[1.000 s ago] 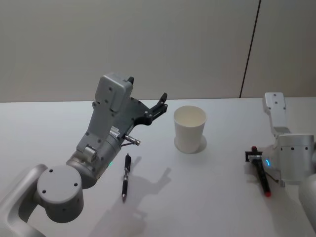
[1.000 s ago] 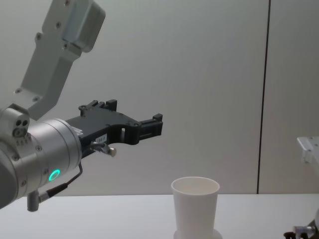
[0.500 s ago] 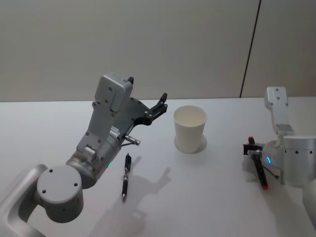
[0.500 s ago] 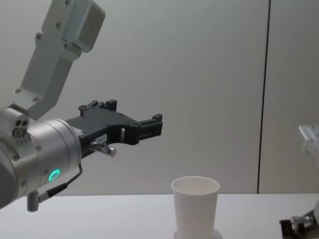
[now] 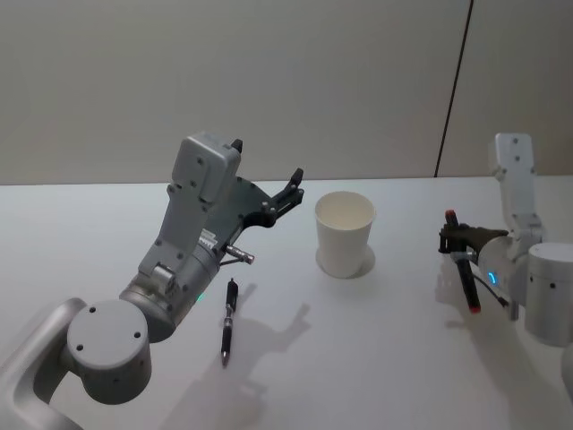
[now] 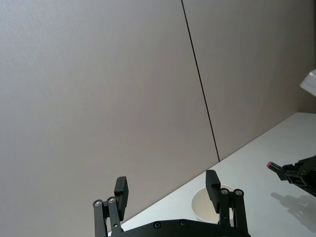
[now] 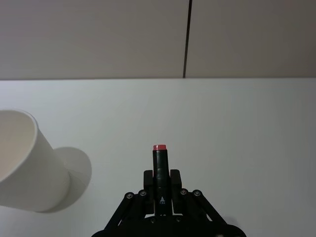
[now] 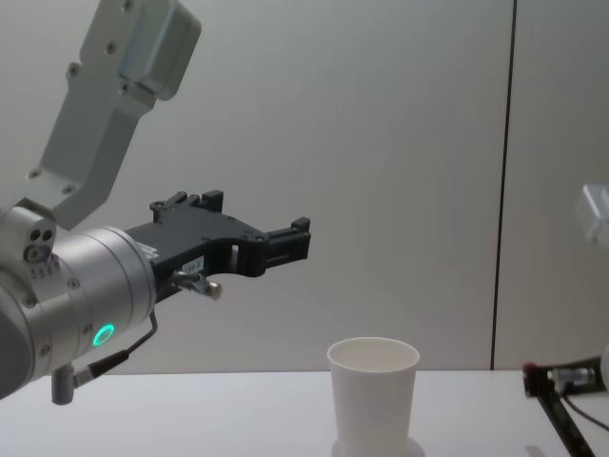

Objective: Place the pen into the pen holder.

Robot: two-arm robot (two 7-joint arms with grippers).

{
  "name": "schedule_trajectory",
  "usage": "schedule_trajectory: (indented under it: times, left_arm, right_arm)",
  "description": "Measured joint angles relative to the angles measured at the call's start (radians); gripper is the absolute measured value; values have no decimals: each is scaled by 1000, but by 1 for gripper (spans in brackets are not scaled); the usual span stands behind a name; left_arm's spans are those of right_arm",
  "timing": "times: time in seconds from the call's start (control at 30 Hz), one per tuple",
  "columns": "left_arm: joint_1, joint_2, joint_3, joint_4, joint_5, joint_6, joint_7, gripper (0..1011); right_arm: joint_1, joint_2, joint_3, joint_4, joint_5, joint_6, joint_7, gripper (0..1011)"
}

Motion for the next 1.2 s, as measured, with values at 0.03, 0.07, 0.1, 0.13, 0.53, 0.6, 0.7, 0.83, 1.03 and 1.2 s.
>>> schedule_trajectory:
  times: [0.03, 0.07, 0.1, 0.13, 0.53, 0.6, 0.7, 0.83, 1.03, 1.2]
  left_arm:
    - [0, 0, 0, 0, 0, 0, 0, 1000]
    - [0, 0, 0, 0, 0, 0, 0, 1000]
    - [0, 0, 0, 0, 0, 0, 0, 1000]
    - [0, 0, 0, 0, 0, 0, 0, 1000]
    - [0, 0, 0, 0, 0, 0, 0, 1000]
    - [0, 0, 0, 0, 0, 0, 0, 1000]
    - [0, 0, 0, 0, 0, 0, 0, 1000]
    - [0, 0, 0, 0, 0, 0, 0, 1000]
    - [0, 0, 0, 0, 0, 0, 0, 1000]
    - [0, 0, 0, 0, 0, 0, 0, 1000]
  right_arm:
    - [-5, 2, 0, -9, -2, -22, 10, 185]
    - [-7, 3, 0, -13, -4, -34, 14, 185]
    - [-10, 4, 0, -17, -5, -43, 19, 185]
    - [-14, 5, 0, -24, -8, -63, 25, 185]
    - [-39, 13, -2, -65, -24, -230, 85, 185]
    - [-42, 14, -4, -68, -27, -269, 96, 185]
    - [-46, 14, -6, -71, -31, -321, 112, 185]
    - [-49, 14, -10, -72, -35, -383, 129, 185]
    - [-48, 9, -17, -58, -41, -498, 158, 185]
    - [-38, 2, -25, -30, -47, -607, 182, 185]
